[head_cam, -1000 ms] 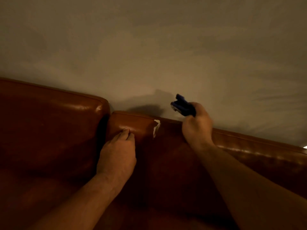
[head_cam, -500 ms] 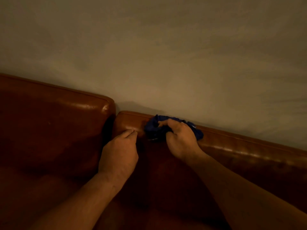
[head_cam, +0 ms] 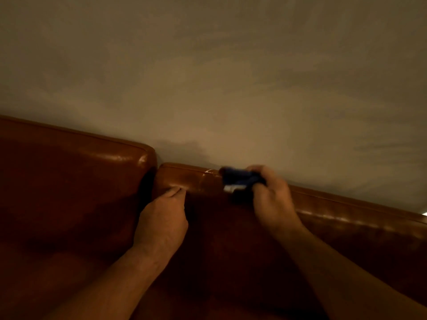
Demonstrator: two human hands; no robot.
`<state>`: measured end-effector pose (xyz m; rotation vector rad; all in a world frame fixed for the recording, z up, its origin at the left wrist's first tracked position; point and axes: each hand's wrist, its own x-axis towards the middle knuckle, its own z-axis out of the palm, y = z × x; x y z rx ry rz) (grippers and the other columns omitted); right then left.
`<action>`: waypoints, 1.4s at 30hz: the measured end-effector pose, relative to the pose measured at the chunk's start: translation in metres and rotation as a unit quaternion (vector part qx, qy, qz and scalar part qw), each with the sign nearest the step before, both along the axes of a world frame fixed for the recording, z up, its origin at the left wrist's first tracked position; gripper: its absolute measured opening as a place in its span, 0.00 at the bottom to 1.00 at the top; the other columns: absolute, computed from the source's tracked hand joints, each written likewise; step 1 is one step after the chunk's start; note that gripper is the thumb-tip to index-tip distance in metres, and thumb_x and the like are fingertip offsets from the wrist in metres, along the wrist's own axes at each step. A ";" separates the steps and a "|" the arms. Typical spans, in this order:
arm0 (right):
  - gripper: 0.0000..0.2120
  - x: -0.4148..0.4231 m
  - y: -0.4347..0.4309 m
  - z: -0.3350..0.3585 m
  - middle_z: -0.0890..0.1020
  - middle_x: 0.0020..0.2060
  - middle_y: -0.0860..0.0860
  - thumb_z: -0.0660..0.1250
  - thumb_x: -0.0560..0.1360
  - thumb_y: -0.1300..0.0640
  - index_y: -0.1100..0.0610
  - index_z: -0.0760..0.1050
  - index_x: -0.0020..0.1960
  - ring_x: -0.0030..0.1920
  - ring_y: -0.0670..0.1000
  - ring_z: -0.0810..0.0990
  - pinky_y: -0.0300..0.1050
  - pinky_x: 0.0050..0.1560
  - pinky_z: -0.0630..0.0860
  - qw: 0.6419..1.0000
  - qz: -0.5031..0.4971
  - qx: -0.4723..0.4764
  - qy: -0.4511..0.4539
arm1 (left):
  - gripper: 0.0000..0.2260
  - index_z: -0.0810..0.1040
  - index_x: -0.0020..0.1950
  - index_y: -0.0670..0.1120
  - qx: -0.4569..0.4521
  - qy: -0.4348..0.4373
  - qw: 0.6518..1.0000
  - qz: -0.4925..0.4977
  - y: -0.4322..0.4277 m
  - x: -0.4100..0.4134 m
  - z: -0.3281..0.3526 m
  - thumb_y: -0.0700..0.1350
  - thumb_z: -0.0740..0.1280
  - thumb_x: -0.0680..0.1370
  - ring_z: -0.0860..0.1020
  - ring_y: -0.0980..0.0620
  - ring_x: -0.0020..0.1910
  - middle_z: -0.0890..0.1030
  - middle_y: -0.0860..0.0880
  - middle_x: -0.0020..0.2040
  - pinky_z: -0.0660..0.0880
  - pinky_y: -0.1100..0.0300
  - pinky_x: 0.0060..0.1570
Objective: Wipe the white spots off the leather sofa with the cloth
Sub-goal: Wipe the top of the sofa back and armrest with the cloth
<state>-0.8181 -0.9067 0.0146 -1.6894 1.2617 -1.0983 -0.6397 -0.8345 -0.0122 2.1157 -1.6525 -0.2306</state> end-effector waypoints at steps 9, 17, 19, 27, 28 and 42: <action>0.17 0.059 -0.048 -0.008 0.79 0.45 0.51 0.55 0.74 0.59 0.44 0.69 0.59 0.42 0.56 0.79 0.55 0.44 0.78 0.954 0.050 0.048 0.291 | 0.22 0.64 0.74 0.50 0.006 -0.003 1.000 0.009 -0.008 0.022 -0.010 0.40 0.59 0.80 0.66 0.54 0.71 0.63 0.52 0.75 0.68 0.61 0.66; 0.17 0.069 -0.060 -0.006 0.78 0.40 0.49 0.55 0.72 0.66 0.48 0.75 0.48 0.39 0.51 0.76 0.45 0.37 0.72 0.967 0.127 0.094 0.201 | 0.19 0.73 0.69 0.47 -0.041 0.039 0.998 0.034 -0.014 0.025 -0.018 0.38 0.59 0.79 0.73 0.53 0.65 0.72 0.51 0.69 0.70 0.63 0.61; 0.17 0.067 -0.061 -0.005 0.78 0.36 0.50 0.55 0.70 0.69 0.51 0.76 0.43 0.38 0.51 0.74 0.43 0.35 0.69 0.972 0.134 0.112 0.155 | 0.18 0.76 0.66 0.46 -0.053 0.049 0.996 0.043 -0.015 0.025 -0.018 0.37 0.60 0.78 0.76 0.51 0.61 0.76 0.50 0.66 0.72 0.62 0.58; 0.16 0.053 -0.043 -0.017 0.83 0.37 0.55 0.57 0.57 0.60 0.49 0.81 0.35 0.41 0.59 0.81 0.56 0.46 0.77 0.970 0.189 0.111 0.103 | 0.18 0.74 0.67 0.46 -0.036 0.036 0.998 0.040 -0.016 0.024 -0.017 0.37 0.60 0.78 0.74 0.50 0.65 0.74 0.49 0.68 0.71 0.60 0.61; 0.16 0.051 -0.039 -0.020 0.84 0.37 0.54 0.57 0.58 0.59 0.49 0.81 0.36 0.42 0.58 0.82 0.58 0.48 0.77 0.969 0.196 0.101 0.109 | 0.19 0.74 0.68 0.45 -0.032 0.035 0.998 0.040 -0.016 0.024 -0.017 0.37 0.60 0.78 0.74 0.50 0.65 0.74 0.49 0.69 0.71 0.60 0.61; 0.17 0.008 -0.009 0.002 0.81 0.34 0.57 0.57 0.67 0.70 0.53 0.80 0.42 0.34 0.58 0.78 0.43 0.38 0.72 0.991 0.109 0.074 -0.022 | 0.20 0.70 0.71 0.49 -0.022 0.019 0.999 0.024 -0.014 0.024 -0.018 0.38 0.60 0.79 0.70 0.54 0.69 0.68 0.52 0.73 0.67 0.63 0.65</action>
